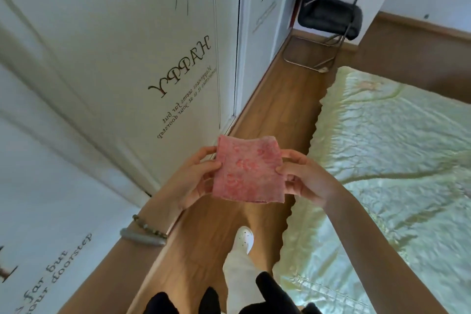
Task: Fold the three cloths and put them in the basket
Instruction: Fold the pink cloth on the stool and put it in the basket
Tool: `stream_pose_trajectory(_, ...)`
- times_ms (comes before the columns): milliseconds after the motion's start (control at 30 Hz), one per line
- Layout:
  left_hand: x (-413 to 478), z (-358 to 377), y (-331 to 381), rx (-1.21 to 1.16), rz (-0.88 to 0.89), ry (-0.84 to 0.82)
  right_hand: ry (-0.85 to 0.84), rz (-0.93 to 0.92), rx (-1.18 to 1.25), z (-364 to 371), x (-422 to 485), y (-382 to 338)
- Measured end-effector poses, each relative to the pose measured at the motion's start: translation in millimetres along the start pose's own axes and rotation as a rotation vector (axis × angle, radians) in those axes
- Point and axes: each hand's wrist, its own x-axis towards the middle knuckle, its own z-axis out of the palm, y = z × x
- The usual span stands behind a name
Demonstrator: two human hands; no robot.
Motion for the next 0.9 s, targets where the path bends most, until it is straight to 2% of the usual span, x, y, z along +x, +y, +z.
stream_pose_trajectory(300, 148.2, 57.4, 76.8, 0.092, -0.06, -0.097, 0.12, -0.065, 0.051, -79.8, 79.3, -90.6)
stream_pose_trajectory(733, 335.2, 118.6, 144.2, 0.147, -0.15, -0.181, 0.247, -0.105, 0.133, -176.9, 177.5, -186.2)
stream_pose_trajectory(900, 432.9, 145.1, 183.5, 0.188, -0.156, -0.256, 0.324, -0.128, 0.144, -222.1, 238.6, -235.7)
